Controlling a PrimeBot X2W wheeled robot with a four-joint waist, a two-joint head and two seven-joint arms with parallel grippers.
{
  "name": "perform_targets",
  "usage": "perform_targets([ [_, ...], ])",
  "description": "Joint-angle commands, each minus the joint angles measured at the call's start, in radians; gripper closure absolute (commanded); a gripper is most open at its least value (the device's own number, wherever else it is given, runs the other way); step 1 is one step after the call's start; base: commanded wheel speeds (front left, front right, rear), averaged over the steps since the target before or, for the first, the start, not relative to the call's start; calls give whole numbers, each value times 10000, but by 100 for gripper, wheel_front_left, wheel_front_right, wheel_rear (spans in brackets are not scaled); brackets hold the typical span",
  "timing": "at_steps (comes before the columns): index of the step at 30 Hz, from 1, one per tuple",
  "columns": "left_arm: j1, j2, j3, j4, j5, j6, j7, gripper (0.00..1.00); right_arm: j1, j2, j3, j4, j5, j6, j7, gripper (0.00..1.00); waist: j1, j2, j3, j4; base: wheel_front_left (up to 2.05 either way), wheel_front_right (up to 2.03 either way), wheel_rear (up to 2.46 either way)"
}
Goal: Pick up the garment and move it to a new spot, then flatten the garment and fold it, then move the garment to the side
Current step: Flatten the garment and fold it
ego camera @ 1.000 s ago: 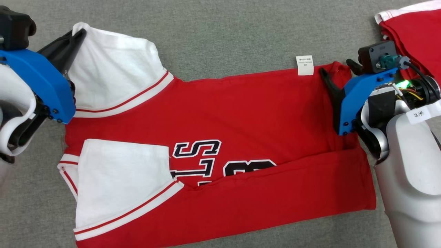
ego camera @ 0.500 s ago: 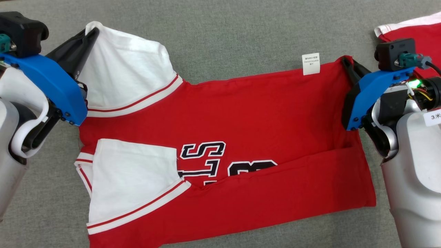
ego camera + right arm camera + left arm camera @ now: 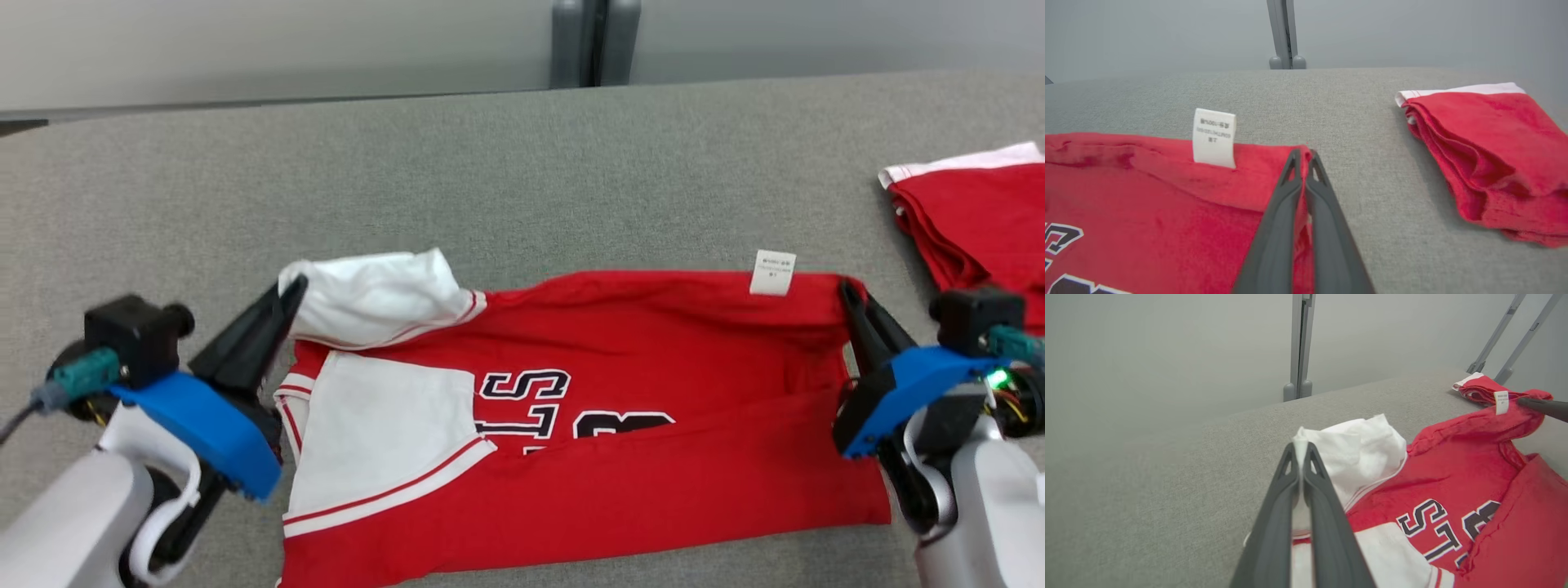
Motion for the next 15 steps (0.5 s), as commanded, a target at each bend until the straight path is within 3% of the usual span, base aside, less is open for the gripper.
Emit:
perform_targets([
  [1, 384, -9, 10, -87, -79, 134, -207, 100, 438, -31, -148, -171, 64, 1, -173, 100, 3, -1, -202, -41, 0, 0, 0],
  [7, 2181, -171, -27, -32, -531, 562, -1065, 100, 1855, 230, -529, -771, 171, 1, -542, 100, 3, -1, -698, -27, 0, 0, 0],
  [15, 3411, -781, -42, 617, -940, 708, -1924, 100, 2562, 510, -513, -763, -90, 1, -1055, 99, 3, -1, -914, -138, 0, 0, 0],
])
